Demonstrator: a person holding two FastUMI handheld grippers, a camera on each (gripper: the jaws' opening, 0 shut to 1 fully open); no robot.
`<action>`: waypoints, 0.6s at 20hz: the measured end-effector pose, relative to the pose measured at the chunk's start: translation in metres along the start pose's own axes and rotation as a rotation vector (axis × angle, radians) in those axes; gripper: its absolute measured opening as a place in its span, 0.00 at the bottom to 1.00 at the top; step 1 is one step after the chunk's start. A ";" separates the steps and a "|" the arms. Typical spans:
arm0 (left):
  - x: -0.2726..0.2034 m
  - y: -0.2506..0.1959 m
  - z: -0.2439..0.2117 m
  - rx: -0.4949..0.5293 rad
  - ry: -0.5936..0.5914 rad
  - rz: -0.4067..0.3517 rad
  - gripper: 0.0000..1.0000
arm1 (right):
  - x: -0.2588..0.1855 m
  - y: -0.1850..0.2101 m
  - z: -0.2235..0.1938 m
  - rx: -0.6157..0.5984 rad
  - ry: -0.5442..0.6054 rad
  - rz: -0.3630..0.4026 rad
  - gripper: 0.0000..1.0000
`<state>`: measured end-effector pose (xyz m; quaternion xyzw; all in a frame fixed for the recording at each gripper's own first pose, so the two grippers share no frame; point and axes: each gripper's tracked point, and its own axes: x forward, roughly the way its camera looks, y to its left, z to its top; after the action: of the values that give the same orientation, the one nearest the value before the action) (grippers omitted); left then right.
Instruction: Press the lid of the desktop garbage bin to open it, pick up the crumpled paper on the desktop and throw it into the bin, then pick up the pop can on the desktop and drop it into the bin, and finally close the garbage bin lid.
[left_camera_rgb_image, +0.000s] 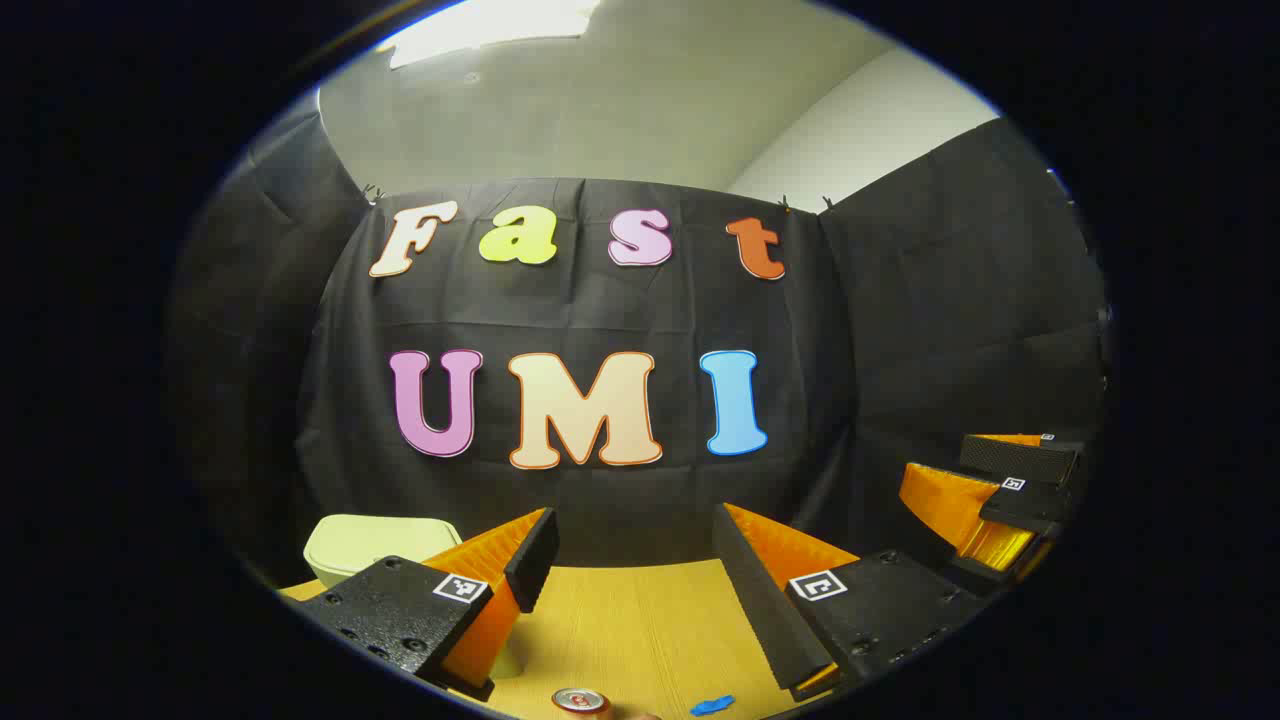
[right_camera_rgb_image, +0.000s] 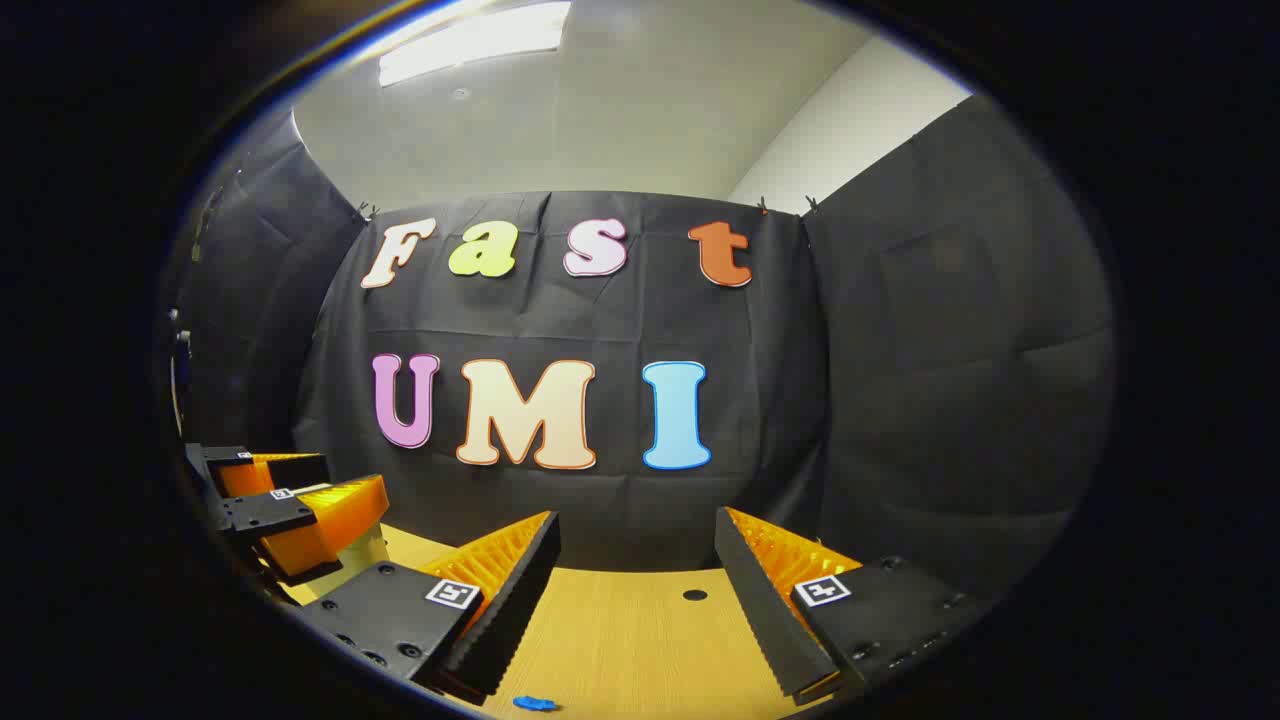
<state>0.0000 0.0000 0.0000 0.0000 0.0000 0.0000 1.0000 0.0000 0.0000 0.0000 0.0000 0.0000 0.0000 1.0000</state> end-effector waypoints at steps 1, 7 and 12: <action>0.001 0.000 -0.001 0.000 0.001 0.003 0.93 | 0.000 -0.001 -0.001 -0.003 0.000 0.000 0.98; 0.002 0.004 -0.008 0.008 0.019 0.031 0.93 | 0.000 -0.001 -0.004 -0.001 -0.005 0.012 0.98; 0.001 0.013 -0.009 0.033 0.027 0.067 0.93 | 0.004 -0.001 -0.013 0.009 0.004 0.029 0.98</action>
<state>0.0008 0.0126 -0.0085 0.0164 0.0137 0.0333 0.9992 0.0044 -0.0011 -0.0127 0.0046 0.0019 0.0145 0.9999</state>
